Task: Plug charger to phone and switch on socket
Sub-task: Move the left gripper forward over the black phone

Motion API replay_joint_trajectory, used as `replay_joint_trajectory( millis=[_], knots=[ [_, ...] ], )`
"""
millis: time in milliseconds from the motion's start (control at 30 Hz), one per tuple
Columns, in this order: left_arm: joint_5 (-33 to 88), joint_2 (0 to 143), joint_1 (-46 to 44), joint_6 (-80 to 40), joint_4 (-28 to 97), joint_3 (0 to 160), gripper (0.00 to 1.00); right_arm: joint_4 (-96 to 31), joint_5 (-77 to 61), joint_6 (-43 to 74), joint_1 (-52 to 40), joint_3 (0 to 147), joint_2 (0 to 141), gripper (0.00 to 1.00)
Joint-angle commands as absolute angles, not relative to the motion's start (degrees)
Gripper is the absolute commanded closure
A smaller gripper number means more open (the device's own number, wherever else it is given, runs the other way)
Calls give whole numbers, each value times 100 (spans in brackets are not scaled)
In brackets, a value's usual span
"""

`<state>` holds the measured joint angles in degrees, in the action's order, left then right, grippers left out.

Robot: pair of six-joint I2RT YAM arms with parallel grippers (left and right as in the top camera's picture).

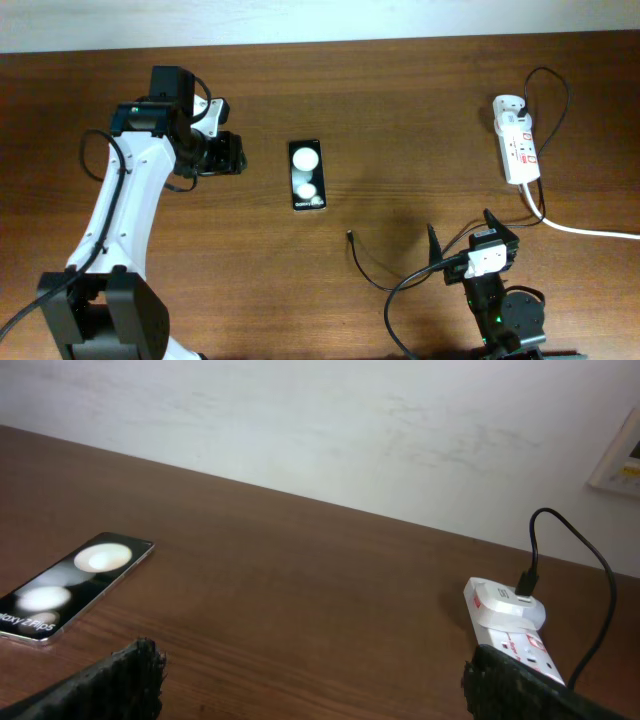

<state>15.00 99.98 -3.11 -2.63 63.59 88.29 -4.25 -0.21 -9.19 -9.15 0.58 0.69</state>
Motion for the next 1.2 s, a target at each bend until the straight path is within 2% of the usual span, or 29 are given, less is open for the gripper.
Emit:
replay_joint_trajectory(
  millis=[0, 333, 367, 400, 433, 533, 600, 700, 767, 833, 967, 1167],
  knots=[
    [1527, 10018, -338, -217, 6318, 8919, 36, -458, 30, -899, -895, 32, 25, 1],
    [1527, 10018, -340, -237, 6298, 8897, 22, -458, 30, -899, -895, 32, 25, 1],
    [1527, 10018, -340, -480, 6257, 8897, 18, -458, 30, -899, -895, 32, 25, 1],
    [1522, 10018, -366, -517, 6208, 8897, 6, -458, 30, -899, -895, 32, 25, 1],
    [1522, 10018, -438, -517, 6132, 8897, 1, -458, 30, -899, -895, 32, 25, 1],
    [670, 10099, -880, -869, 6058, 8892, 1, -458, 30, -899, -895, 32, 25, 1],
    [508, 10342, -1374, -985, 5793, 8892, 1, -458, 30, -899, -895, 32, 25, 1],
    [139, 11021, -2082, -1802, 5408, 8892, 1, -458, 30, -899, -895, 32, 25, 1],
    [97, 11450, -2429, -1890, 5065, 8892, 1, -458, 30, -899, -895, 32, 25, 1],
    [-502, 11876, -2781, -2213, 4805, 8892, 1, -458, 30, -899, -895, 32, 25, 1],
    [-589, 12320, -3072, -2617, 4287, 8892, 1, -458, 30, -899, -895, 32, 25, 1],
    [-799, 12641, -3022, -2998, 4244, 8912, 1, -458, 30, -899, -895, 32, 25, 1]
  ],
)
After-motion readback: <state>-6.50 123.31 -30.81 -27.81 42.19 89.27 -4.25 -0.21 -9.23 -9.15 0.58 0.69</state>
